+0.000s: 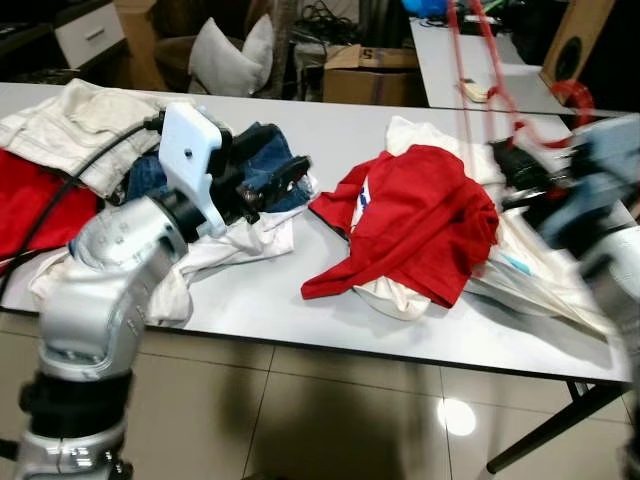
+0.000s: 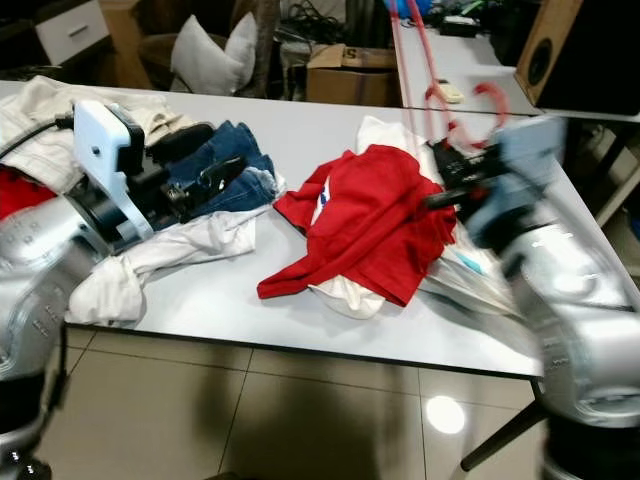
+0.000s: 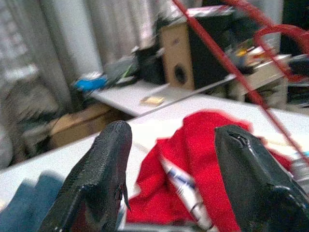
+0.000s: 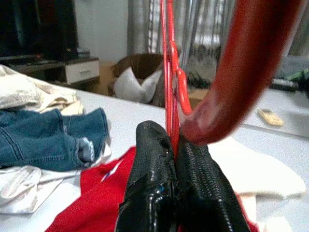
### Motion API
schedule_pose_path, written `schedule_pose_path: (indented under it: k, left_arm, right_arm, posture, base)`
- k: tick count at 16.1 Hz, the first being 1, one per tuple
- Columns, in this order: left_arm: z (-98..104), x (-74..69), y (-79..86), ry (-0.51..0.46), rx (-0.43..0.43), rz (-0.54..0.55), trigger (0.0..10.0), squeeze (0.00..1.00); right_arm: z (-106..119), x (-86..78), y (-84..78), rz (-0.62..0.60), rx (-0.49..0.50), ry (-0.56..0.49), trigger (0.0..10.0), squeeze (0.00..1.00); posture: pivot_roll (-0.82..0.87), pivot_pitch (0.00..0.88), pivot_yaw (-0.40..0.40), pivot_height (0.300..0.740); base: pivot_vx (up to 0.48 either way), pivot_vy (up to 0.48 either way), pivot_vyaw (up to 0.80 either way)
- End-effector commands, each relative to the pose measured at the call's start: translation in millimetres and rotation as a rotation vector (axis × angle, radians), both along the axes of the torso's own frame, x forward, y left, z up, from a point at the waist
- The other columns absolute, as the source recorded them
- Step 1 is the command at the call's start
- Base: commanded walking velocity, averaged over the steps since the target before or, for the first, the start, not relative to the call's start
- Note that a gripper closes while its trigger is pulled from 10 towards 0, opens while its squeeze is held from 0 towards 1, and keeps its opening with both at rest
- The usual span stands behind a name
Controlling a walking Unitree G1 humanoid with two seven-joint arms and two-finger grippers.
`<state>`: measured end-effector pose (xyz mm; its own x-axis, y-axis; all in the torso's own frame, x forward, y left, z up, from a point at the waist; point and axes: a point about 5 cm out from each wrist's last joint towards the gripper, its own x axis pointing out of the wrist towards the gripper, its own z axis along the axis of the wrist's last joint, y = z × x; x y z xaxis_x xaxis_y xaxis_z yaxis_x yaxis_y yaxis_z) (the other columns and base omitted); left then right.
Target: Hang hanger
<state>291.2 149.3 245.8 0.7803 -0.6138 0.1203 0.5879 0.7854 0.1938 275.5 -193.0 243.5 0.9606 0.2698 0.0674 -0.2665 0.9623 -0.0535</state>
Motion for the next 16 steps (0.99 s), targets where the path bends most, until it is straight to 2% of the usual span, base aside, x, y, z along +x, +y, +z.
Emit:
schedule_pose_path:
  k: [1, 2, 3, 5, 7, 11, 13, 16]
  left_arm:
    - [-9, 2.2, 4.5, 0.04, -0.002, 0.078, 10.0, 0.0]
    - [-18, 2.3, 6.9, 0.064, -0.008, 0.147, 10.0, 0.0]
    - [-21, 2.1, 7.6, 0.066, -0.001, 0.171, 10.0, 0.0]
    - [-33, 4.7, 14.8, 0.1, 0.029, 0.289, 10.0, 0.0]
    - [-38, 3.4, 13.8, 0.11, 0.017, 0.315, 10.0, 0.0]
    - [-55, -4.6, 1.1, 0.138, 0.026, 0.311, 10.0, 0.0]
    - [-56, -4.0, 0.3, 0.137, 0.031, 0.316, 10.0, 0.0]
    - [-57, -4.5, 1.0, 0.135, 0.042, 0.326, 10.0, 0.0]
  right_arm:
    - [0, -3.0, 7.5, -0.017, -0.003, -0.011, 10.0, 0.0]
    - [-9, -5.6, 18.8, -0.019, 0.011, -0.007, 10.0, 0.0]
    - [-12, -6.9, 22.8, -0.02, 0.015, -0.007, 10.0, 0.0]
    - [-19, -11.8, 38.2, -0.04, 0.053, -0.022, 10.0, 0.0]
    - [-21, -13.1, 43.0, -0.04, 0.048, -0.025, 10.0, 0.0]
    - [-27, -13.6, 42.0, -0.053, 0.02, -0.033, 10.0, 0.0]
    - [-32, -12.5, 39.1, -0.08, 0.001, -0.015, 10.0, 0.0]
    - [-37, -11.9, 36.2, -0.115, 0.038, -0.01, 10.0, 0.0]
  posture:
    - [-0.13, 0.0, 0.052, 0.74]
    - [-0.13, 0.0, 0.052, 0.74]
    - [-0.13, 0.0, 0.058, 0.74]
    - [-0.14, 0.0, 0.062, 0.74]
    - [-0.14, 0.0, 0.062, 0.74]
    - [-0.14, 0.0, 0.05, 0.74]
    - [-0.14, 0.0, 0.046, 0.74]
    - [-0.14, 0.0, 0.04, 0.74]
  base:
    - [0.0, 0.0, 0.0]
    - [0.0, 0.0, 0.0]
    - [0.0, 0.0, 0.0]
    - [0.0, 0.283, 0.0]
    - [0.0, 0.347, 0.0]
    - [0.0, 0.376, 0.0]
    - [0.0, 0.375, 0.0]
    - [0.0, 0.376, 0.0]
